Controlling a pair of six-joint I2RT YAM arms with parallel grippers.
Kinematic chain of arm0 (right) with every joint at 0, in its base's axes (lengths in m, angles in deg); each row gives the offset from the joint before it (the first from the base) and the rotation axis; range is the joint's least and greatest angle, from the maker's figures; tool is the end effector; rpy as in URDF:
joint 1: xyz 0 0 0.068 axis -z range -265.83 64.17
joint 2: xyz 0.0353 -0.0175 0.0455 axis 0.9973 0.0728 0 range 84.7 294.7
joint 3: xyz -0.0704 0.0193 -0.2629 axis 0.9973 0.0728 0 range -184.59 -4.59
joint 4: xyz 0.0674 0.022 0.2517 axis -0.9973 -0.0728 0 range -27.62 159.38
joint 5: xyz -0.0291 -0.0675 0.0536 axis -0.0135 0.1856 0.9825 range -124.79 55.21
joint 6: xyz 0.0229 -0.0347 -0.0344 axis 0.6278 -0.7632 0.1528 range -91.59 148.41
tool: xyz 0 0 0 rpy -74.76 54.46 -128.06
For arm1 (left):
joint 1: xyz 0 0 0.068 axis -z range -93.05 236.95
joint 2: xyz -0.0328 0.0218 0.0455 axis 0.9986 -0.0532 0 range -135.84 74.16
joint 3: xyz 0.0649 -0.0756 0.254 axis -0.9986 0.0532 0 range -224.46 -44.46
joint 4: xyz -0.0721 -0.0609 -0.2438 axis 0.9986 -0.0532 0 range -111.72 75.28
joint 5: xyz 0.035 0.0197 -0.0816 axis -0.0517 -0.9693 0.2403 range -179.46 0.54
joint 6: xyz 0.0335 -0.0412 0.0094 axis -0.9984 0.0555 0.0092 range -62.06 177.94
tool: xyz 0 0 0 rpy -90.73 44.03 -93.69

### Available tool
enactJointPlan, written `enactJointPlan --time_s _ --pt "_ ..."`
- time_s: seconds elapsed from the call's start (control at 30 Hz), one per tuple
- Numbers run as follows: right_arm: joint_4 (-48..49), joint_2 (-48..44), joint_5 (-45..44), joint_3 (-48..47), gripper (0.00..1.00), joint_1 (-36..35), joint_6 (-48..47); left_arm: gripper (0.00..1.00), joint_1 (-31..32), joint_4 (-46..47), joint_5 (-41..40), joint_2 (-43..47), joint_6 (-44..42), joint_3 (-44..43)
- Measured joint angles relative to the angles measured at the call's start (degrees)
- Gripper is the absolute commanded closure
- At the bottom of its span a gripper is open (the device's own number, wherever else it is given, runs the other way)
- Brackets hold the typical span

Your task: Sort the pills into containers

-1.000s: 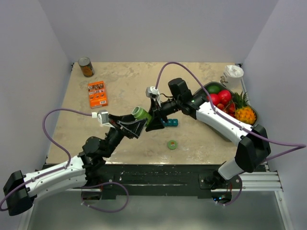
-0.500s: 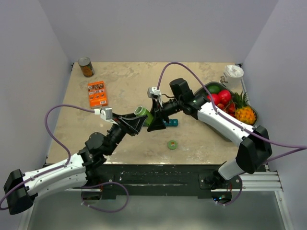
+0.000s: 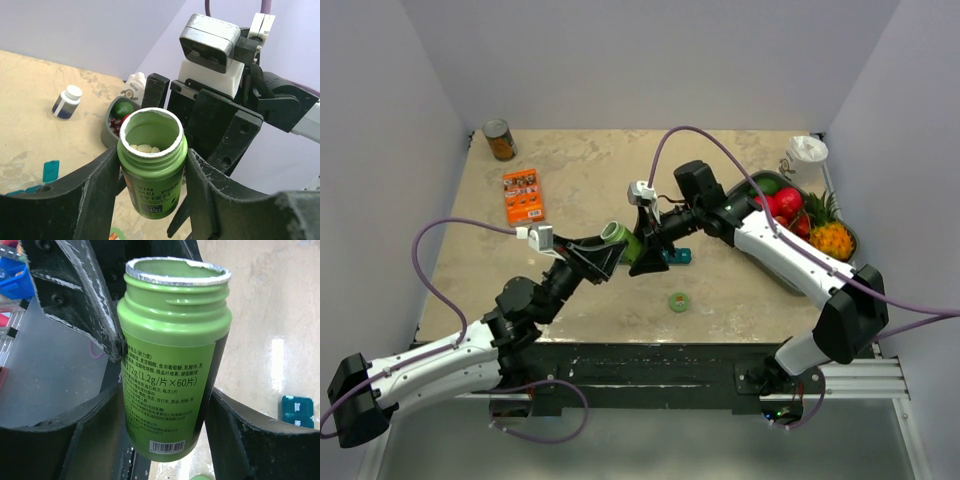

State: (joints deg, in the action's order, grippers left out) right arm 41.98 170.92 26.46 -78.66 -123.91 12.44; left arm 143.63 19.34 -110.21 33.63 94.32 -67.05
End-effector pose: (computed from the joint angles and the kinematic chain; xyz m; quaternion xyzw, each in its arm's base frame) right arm 0.2366 0.2251 0.3260 -0.5471 0.5948 0.5226 0.2715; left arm 0.1061 -0.1385 0.2966 -0.0375 0.6073 -0.4961 0.6195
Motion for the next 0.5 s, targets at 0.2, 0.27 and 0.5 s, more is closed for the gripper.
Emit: enactJointPlan --time_s 0.2,0.27,0.5 --pt "-1.29 0.09 2.34 -3.34 0.23 0.02 0.17 1.00 -0.02 5.97 1.05 -1.11 0.20 1.77" --pt "-1.14 0.37 3.26 -3.43 0.23 0.00 0.92 1.00 -0.02 7.93 1.18 -2.14 0.48 2.47" --pt "3.85 1.92 6.05 -2.16 0.32 0.02 7.61 1.00 -0.02 14.49 1.29 -4.26 0.48 4.79"
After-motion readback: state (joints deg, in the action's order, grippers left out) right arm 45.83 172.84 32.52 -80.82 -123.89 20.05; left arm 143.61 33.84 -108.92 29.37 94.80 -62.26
